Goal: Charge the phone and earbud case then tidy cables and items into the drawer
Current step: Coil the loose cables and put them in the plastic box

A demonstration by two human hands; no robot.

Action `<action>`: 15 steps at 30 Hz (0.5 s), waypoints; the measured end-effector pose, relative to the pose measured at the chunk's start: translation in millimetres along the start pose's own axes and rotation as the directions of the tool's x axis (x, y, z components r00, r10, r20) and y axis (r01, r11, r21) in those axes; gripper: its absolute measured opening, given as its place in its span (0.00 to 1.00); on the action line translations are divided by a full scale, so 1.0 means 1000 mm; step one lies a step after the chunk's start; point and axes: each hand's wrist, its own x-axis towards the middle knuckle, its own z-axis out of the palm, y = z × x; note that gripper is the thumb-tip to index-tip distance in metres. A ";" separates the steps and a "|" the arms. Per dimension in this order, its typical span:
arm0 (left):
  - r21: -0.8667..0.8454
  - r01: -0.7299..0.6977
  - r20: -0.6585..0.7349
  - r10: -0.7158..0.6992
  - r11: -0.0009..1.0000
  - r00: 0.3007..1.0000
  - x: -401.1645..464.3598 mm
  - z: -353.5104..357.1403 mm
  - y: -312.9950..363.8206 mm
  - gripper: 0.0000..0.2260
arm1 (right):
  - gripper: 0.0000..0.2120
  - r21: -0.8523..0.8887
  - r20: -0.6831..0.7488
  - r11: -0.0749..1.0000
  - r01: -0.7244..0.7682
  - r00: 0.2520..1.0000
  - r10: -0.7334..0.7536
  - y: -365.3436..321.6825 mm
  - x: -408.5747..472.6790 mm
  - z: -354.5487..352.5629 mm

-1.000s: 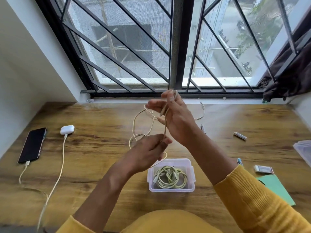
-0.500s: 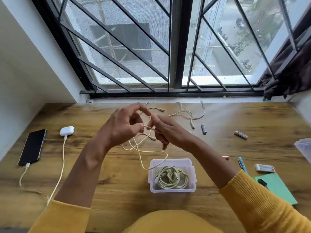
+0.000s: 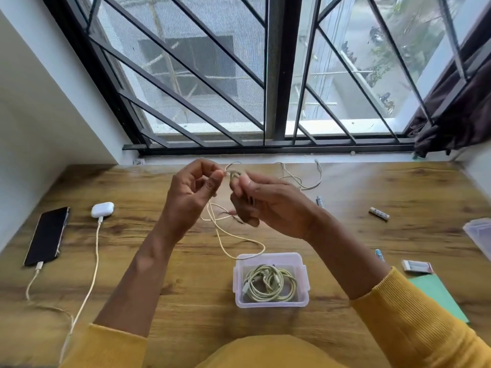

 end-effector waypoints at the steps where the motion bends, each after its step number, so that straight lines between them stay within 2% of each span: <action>1: 0.008 0.001 -0.054 -0.001 1.000 0.999 -0.002 0.004 -0.005 0.03 | 0.13 0.033 -0.022 0.998 0.061 0.998 -0.060 0.000 0.002 0.000; 4: 0.055 0.054 -0.171 -0.044 0.997 0.984 -0.012 0.021 -0.023 0.07 | 0.15 0.133 -0.094 0.969 0.209 0.976 -0.197 -0.005 0.007 -0.003; 6: 0.098 0.106 -0.180 -0.087 0.990 0.980 -0.021 0.032 -0.034 0.09 | 0.18 0.168 -0.151 0.949 0.266 0.959 -0.242 -0.007 0.010 -0.005; 10: 0.249 0.144 -0.084 -0.126 0.958 0.988 -0.034 0.046 -0.036 0.12 | 0.18 0.148 -0.252 0.938 0.312 0.929 -0.270 -0.008 0.014 -0.008; 15: 0.413 0.005 0.043 -0.025 0.911 0.999 -0.035 0.054 -0.010 0.11 | 0.20 0.002 -0.358 0.955 0.297 0.892 -0.277 -0.004 0.017 -0.006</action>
